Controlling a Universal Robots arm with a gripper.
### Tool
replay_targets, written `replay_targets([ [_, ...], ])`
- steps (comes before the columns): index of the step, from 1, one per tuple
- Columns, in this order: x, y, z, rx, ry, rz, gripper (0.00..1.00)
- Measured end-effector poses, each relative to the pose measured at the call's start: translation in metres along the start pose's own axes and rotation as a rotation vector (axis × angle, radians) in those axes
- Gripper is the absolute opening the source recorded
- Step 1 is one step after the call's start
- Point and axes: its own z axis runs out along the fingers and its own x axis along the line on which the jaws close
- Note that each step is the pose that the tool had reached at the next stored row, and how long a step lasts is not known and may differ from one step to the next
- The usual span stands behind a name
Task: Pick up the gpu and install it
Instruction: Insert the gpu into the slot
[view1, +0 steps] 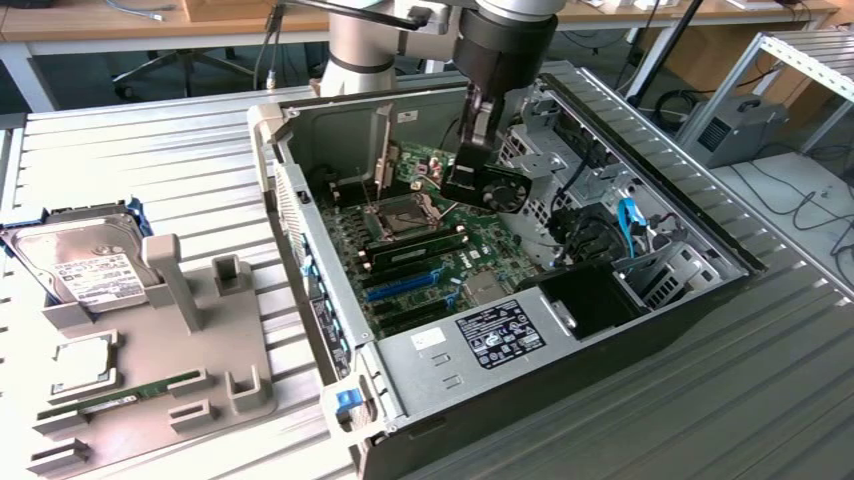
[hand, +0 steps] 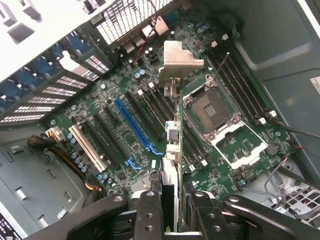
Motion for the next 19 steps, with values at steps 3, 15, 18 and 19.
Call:
replay_targets([
  [3, 0.0000, 0.0000, 0.0000, -0.0003, 0.0002, -0.011, 0.26],
  [15, 0.0000, 0.0000, 0.0001, -0.0012, 0.0002, -0.052, 0.26],
  [18, 0.0000, 0.0000, 0.0001, -0.0015, 0.0003, -0.064, 0.26],
  [19, 0.0000, 0.0000, 0.0001, -0.0016, 0.0004, -0.070, 0.26],
])
